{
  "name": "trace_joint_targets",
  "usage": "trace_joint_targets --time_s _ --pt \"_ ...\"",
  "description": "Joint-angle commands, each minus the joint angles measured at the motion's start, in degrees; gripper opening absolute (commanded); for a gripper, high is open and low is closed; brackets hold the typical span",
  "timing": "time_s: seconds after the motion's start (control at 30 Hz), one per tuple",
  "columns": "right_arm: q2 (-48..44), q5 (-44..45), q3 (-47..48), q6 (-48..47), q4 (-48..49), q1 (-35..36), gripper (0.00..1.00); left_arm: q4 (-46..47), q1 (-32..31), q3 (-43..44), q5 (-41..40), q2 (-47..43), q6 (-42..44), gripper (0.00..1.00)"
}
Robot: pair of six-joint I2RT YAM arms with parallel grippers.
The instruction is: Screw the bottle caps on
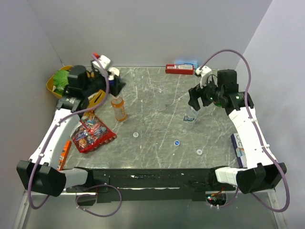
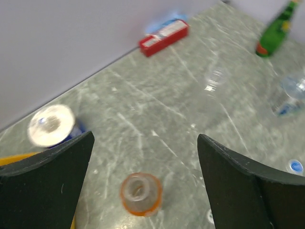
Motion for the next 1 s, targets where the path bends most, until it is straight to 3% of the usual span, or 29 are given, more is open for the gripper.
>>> trace_joint_targets --time_s 0.0,0.1,0.3,0.83,0.9,0.97 --pt "3.04 -1.77 0.03 -2.79 -3.92 -0.56 0.89 -2.55 -6.28 -1.82 -1.99 -3.61 6.5 0.96" --pt "6.29 0.0 -0.76 -2.61 -3.04 -0.91 0.89 -3.43 -6.55 -2.18 -1.65 -3.61 6.67 0.96" --pt "12.88 1.58 2.23 -3.93 -6.55 -1.35 0.79 -3.52 -6.55 -1.04 -1.65 -2.65 7.11 0.96" --pt "11.57 3.69 -0.23 -4.28 -6.12 -1.26 0.56 -1.94 -6.55 -0.77 0.72 -0.36 6.41 0.96" --pt "10.78 3.86 -0.4 -4.46 -5.85 -1.35 0.51 -1.32 -6.55 -1.03 0.98 -0.27 5.98 0.96" --pt "10.34 3.78 -0.4 -4.9 -5.5 -1.35 0.4 -0.8 -6.55 -1.65 1.25 -0.27 5.54 0.96"
